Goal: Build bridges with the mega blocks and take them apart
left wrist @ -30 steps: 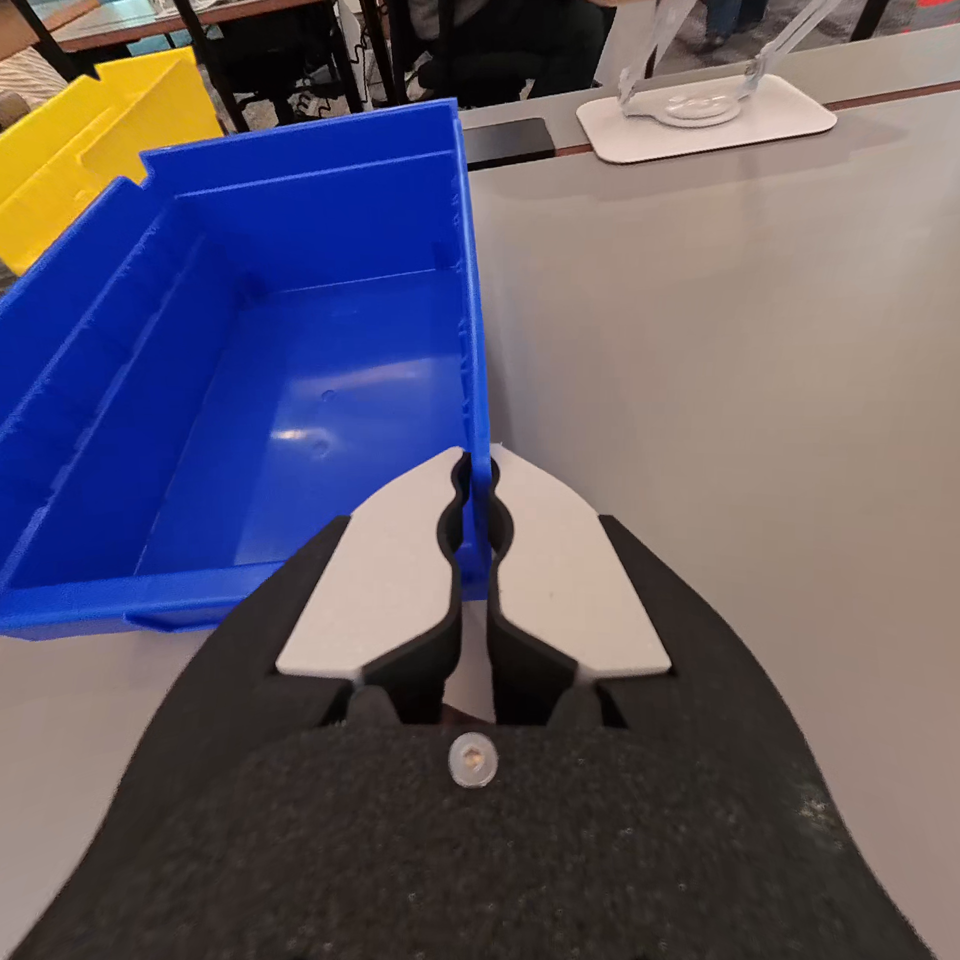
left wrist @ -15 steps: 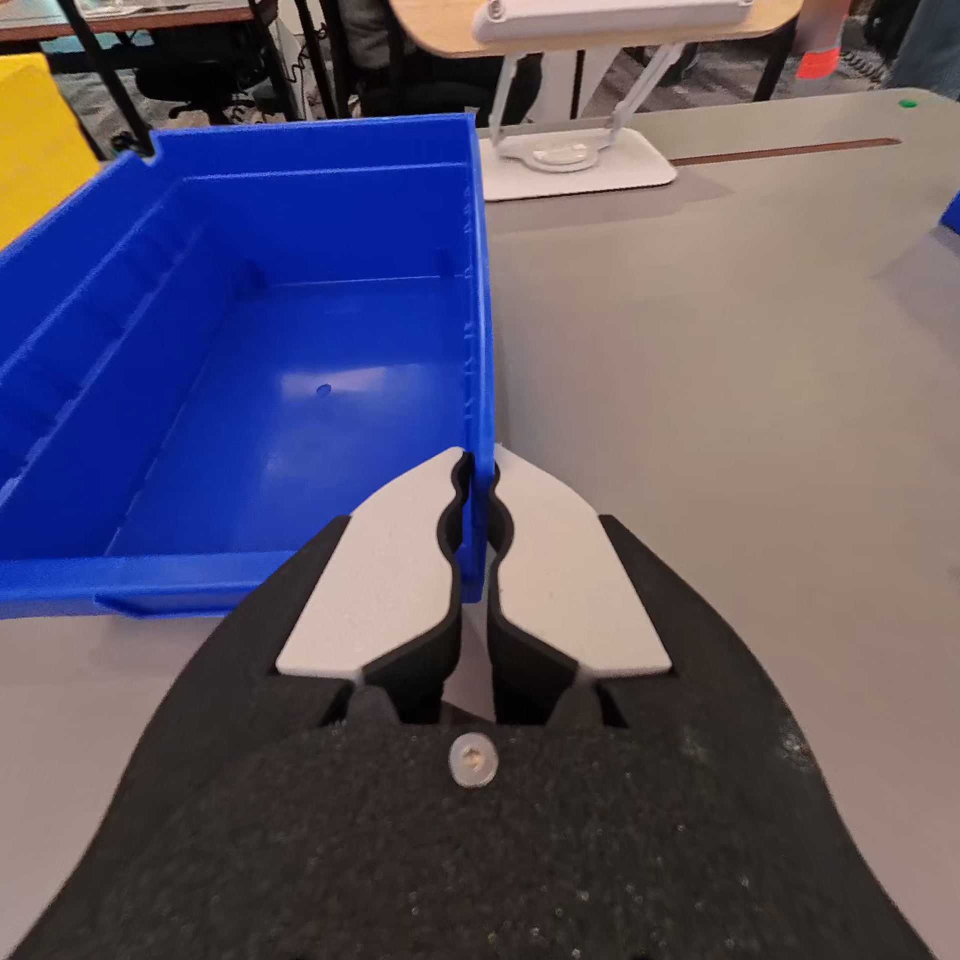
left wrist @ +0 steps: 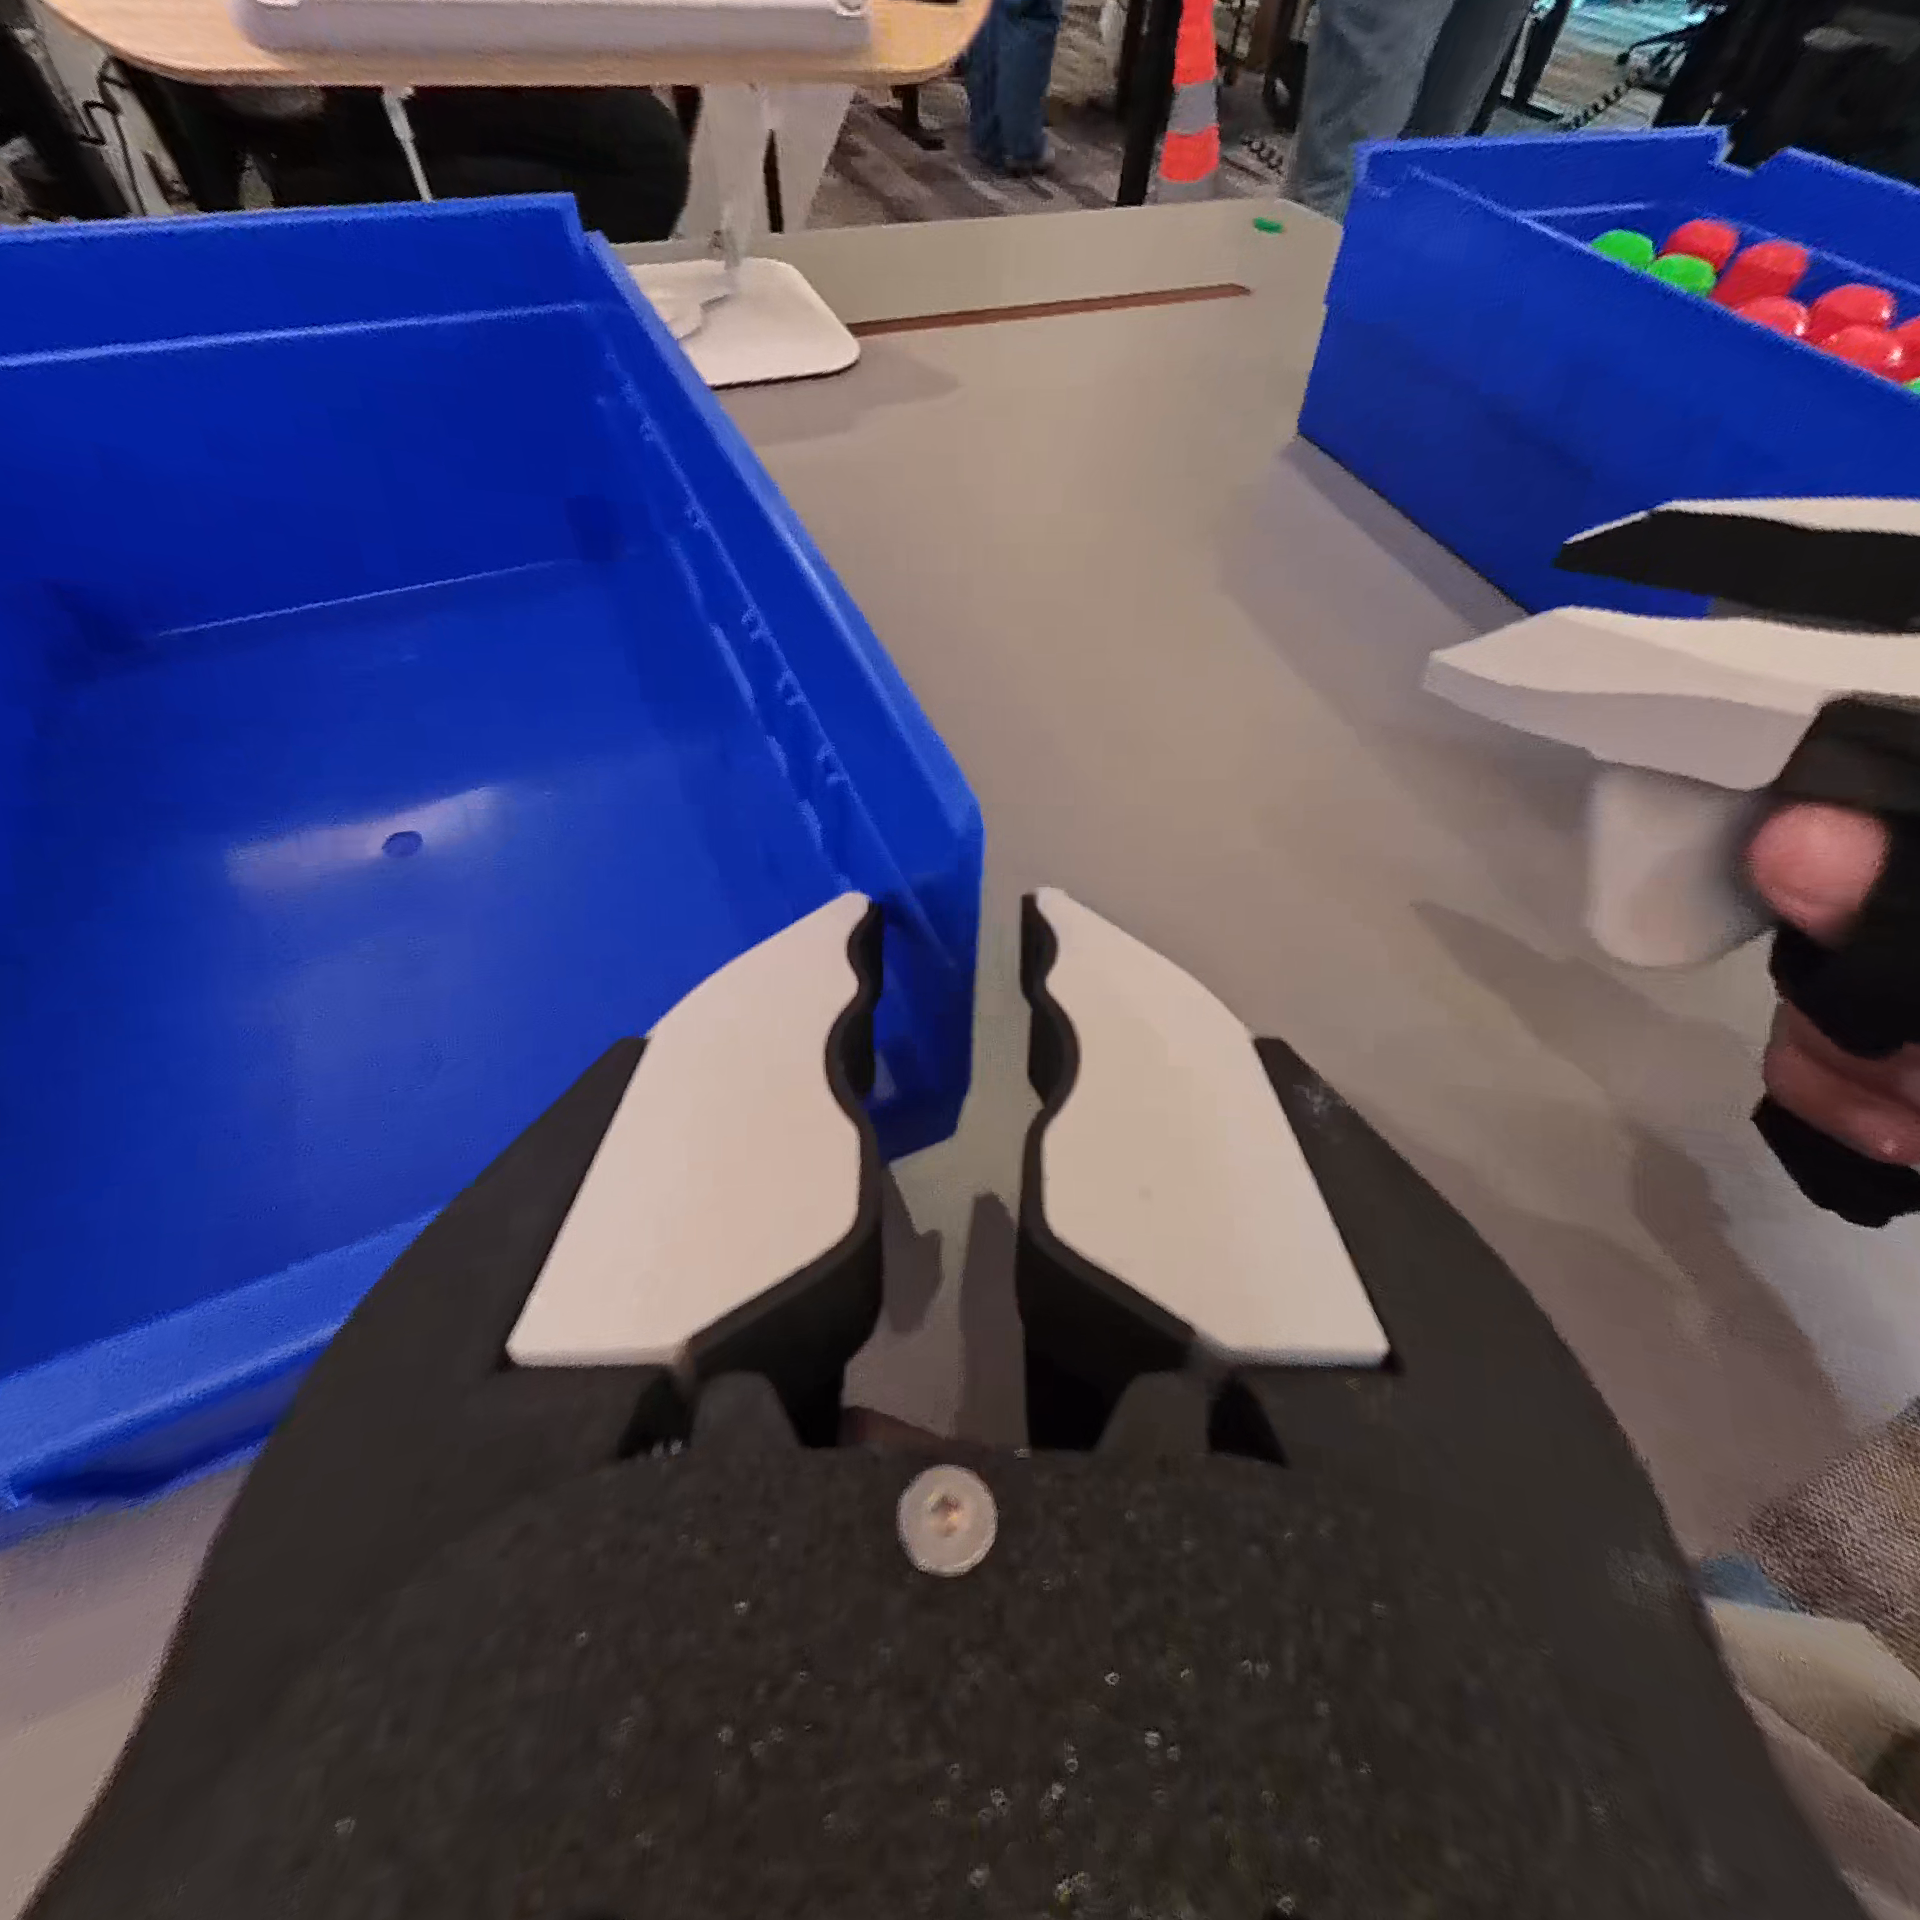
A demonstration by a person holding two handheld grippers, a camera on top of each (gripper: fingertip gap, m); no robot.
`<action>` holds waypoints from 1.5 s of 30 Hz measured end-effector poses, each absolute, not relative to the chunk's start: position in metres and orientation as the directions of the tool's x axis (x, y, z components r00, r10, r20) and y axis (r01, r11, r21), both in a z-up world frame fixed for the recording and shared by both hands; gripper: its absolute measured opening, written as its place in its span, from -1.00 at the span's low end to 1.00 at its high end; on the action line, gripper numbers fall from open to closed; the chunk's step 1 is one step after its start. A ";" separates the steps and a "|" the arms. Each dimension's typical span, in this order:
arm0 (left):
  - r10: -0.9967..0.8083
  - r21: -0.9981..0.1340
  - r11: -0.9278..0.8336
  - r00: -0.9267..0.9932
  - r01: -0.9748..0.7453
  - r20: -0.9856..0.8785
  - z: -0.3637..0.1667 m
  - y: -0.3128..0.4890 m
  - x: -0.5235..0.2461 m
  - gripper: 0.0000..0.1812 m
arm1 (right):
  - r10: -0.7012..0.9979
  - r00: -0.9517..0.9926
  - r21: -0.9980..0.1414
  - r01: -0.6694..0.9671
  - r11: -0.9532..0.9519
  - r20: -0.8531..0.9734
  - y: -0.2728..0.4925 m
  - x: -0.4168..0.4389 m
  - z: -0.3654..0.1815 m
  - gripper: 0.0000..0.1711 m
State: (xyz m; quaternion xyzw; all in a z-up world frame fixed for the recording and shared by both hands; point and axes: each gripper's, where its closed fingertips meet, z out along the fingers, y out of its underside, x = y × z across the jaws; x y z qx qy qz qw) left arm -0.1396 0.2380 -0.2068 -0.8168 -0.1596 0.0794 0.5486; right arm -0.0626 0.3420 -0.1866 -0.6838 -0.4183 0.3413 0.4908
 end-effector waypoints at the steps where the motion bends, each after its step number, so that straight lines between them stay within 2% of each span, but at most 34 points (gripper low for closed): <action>1: 0.340 -0.923 -0.345 0.939 0.173 0.049 -0.204 0.237 -0.137 -0.71 | 0.907 0.417 -0.957 0.237 -0.169 -0.057 0.342 -0.062 -0.186 -0.21; 5: 0.362 -0.946 -0.299 0.932 0.128 0.012 -0.182 0.212 -0.146 -0.70 | 0.908 0.415 -0.956 0.239 -0.170 -0.058 0.342 -0.062 -0.186 -0.21; 9: 0.536 -0.955 -0.291 0.836 0.053 -0.117 -0.159 0.153 -0.211 -0.71 | 0.918 0.392 -0.953 0.252 -0.168 -0.058 0.334 -0.068 -0.187 -0.21; 14: 0.635 -0.922 -0.331 0.770 0.203 -0.059 -0.170 0.102 -0.283 -0.45 | 0.938 0.346 -0.945 0.300 -0.132 -0.021 0.314 -0.083 -0.194 -0.20; 18: 0.629 -0.881 -0.390 0.777 0.267 -0.042 -0.196 0.101 -0.304 -0.42 | 0.929 0.369 -0.944 0.311 -0.112 0.011 0.321 -0.079 -0.192 -0.20; 20: 0.611 -0.869 -0.412 0.791 0.276 -0.039 -0.204 0.106 -0.306 -0.47 | 0.922 0.388 -0.945 0.302 -0.122 0.005 0.328 -0.074 -0.189 -0.20; 22: 0.580 -0.863 -0.429 0.814 0.269 -0.035 -0.208 0.112 -0.305 -0.79 | 0.914 0.405 -0.948 0.293 -0.123 0.006 0.333 -0.070 -0.185 -0.20; 25: 0.578 -0.861 -0.423 0.816 0.283 -0.016 -0.207 0.114 -0.308 -0.94 | 0.908 0.418 -0.949 0.295 -0.113 0.022 0.337 -0.067 -0.183 -0.21; 35: 0.554 -0.841 -0.446 0.833 0.305 0.008 -0.208 0.134 -0.305 -0.95 | 0.907 0.422 -0.944 0.306 -0.125 0.017 0.341 -0.066 -0.186 -0.21; 45: 0.484 -0.848 -0.448 0.875 0.282 0.036 -0.208 0.187 -0.260 -0.92 | 0.902 0.431 -0.941 0.307 -0.141 0.006 0.347 -0.061 -0.189 -0.21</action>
